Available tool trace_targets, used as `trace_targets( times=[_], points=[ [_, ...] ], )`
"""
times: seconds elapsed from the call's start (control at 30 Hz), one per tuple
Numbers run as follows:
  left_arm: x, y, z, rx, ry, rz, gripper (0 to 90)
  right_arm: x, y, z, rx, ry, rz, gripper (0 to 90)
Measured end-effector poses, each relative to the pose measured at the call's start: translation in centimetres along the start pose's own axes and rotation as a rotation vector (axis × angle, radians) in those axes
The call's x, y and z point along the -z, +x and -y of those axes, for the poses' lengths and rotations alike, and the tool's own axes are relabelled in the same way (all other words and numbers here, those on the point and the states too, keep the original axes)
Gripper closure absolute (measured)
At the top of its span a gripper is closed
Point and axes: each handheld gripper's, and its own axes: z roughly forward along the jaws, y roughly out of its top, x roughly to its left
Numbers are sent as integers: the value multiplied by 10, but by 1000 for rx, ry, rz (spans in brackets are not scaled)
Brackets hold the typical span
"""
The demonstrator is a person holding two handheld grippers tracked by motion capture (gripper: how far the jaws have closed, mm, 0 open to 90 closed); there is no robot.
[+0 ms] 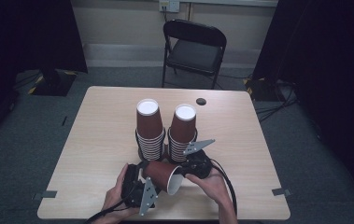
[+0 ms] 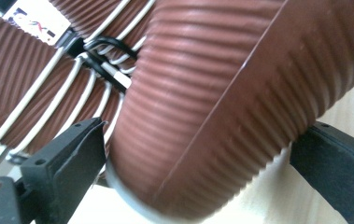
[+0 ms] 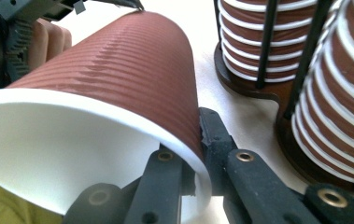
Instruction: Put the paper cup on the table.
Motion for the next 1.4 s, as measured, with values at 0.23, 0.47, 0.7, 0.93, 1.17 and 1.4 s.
trace_targets(
  times=[0.23,0.47,0.7,0.93,1.17,1.4],
  points=[
    [-2,-3,-6,-8,-7,-7,33,-6,4,-6,8,1,-15,864],
    [-4,-3,-8,-2,-6,-24,14,-10,5,-8,-5,-15,-21,864],
    [-6,-9,-17,-21,-45,3,49,-15,7,-10,1,-21,-24,875],
    [-8,-9,-26,-19,-71,0,71,-17,11,-12,6,-27,-34,878],
    [-8,-8,-29,6,-76,5,65,-18,12,-13,0,-26,-40,877],
    [-9,-7,-31,31,-74,3,72,-17,11,-12,-13,-33,-33,875]
  ],
)
